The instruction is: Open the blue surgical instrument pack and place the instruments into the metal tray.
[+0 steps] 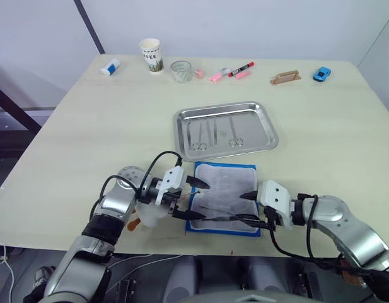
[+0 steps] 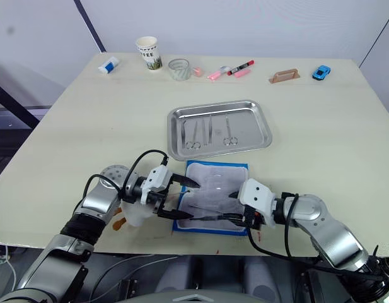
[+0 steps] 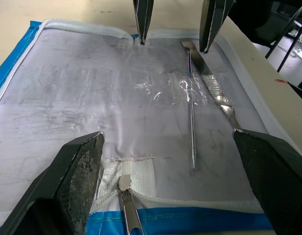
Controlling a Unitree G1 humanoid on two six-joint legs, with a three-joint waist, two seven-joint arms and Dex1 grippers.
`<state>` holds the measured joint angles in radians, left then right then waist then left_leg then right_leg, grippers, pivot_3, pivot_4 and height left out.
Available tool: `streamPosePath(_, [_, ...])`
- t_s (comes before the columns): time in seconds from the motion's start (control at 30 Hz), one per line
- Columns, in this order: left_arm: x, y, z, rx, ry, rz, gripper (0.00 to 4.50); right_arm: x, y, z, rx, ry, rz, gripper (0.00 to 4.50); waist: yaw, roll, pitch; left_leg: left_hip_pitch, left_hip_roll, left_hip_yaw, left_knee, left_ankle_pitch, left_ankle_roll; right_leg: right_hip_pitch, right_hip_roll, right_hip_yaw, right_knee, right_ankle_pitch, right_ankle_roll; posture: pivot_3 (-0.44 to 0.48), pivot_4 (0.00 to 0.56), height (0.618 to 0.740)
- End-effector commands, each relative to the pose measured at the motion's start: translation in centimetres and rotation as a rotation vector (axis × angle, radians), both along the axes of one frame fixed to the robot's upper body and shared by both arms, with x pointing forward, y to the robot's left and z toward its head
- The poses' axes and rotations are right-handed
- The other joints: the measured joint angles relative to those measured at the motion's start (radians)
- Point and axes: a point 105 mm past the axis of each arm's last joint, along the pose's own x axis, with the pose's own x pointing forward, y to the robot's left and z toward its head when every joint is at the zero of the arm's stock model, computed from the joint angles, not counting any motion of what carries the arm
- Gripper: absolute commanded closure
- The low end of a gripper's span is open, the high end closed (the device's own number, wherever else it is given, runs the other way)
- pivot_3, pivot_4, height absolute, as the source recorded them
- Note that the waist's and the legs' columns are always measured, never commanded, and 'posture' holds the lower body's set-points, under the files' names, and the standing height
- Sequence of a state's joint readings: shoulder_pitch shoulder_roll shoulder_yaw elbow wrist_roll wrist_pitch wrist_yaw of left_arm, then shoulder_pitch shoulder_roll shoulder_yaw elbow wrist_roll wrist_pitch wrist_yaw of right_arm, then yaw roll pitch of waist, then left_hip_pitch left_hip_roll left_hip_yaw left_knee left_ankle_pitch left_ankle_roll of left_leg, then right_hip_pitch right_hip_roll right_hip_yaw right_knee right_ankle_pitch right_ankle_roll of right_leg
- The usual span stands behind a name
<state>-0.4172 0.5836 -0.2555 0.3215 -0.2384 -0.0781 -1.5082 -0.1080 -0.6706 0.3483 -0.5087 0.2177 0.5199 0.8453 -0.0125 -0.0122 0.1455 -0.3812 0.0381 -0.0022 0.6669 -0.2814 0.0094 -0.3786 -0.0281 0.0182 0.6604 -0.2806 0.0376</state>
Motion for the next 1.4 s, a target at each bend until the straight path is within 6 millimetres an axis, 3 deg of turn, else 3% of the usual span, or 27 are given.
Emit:
streamPosePath(0.03, [-0.6,0.6,-1.7,0.057,0.055,0.016,0.0,0.1,0.3,0.4,0.002,-0.036,0.01,1.68,0.0,0.0,0.0,0.0,0.0,0.0,0.0,0.0,0.0,0.0,0.0,0.0,0.0,0.0,0.0,0.0,0.15,0.74])
streamPosePath(0.4, [-0.5,0.6,-1.7,0.058,0.051,0.018,0.0,0.4,0.5,0.1,-0.01,-0.017,-0.005,1.68,0.0,0.0,0.0,0.0,0.0,0.0,0.0,0.0,0.0,0.0,0.0,0.0,0.0,0.0,0.0,0.0,0.15,0.74])
streamPosePath(1.0, [-0.6,0.5,-1.7,0.055,0.053,0.017,0.0,1.6,-0.9,0.1,-0.056,-0.028,-0.059,1.68,0.0,0.0,0.0,0.0,0.0,0.0,0.001,0.0,0.0,0.0,0.0,0.0,0.0,0.0,0.0,0.0,0.15,0.74])
streamPosePath(1.4, [-0.5,0.4,-1.6,0.057,0.049,0.019,0.0,0.8,0.0,-0.6,-0.081,-0.024,0.013,1.68,0.0,0.0,0.0,0.0,0.0,0.0,0.001,0.0,0.0,0.0,0.0,0.0,0.001,0.0,0.0,0.0,0.15,0.74])
